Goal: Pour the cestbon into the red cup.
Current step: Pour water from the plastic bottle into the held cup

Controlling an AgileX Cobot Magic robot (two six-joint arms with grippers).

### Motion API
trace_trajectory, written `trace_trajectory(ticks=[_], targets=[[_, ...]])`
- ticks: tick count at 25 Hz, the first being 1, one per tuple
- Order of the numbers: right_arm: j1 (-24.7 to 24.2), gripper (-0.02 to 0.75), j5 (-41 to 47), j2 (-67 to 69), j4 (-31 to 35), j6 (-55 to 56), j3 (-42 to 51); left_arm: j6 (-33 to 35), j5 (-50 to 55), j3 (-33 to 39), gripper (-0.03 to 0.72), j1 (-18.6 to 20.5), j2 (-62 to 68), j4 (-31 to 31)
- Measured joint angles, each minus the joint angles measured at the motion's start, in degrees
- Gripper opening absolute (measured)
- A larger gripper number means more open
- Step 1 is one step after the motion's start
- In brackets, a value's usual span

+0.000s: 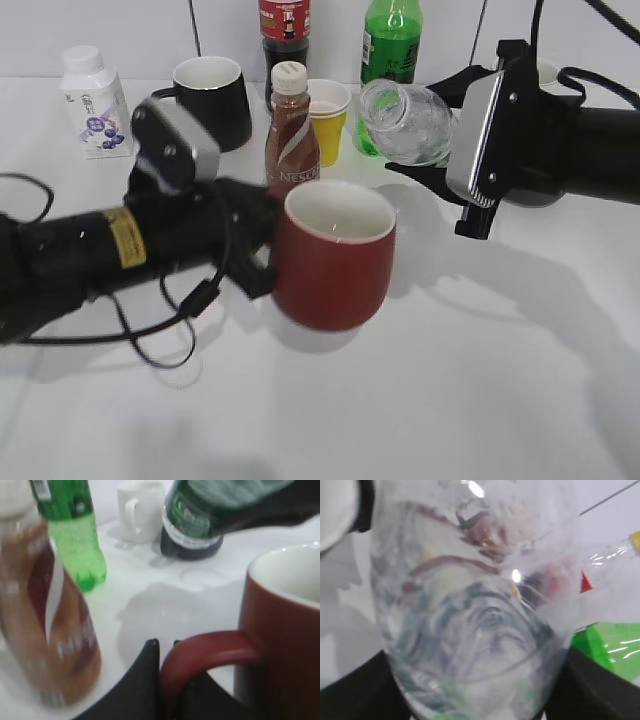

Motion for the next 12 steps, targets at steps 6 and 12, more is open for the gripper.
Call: trace_trajectory(ticks=[6, 12], targets=[[0.0, 0.48, 0.0, 0.0, 2.7, -8.4, -0.2, -0.1, 0.7, -3.8, 0.041, -0.1, 0.1, 1.1], [0.0, 0.48, 0.0, 0.0, 6.3, -16.7, -0.3, -0.1, 2.1, -3.8, 0.041, -0.1, -0.2, 4.9]])
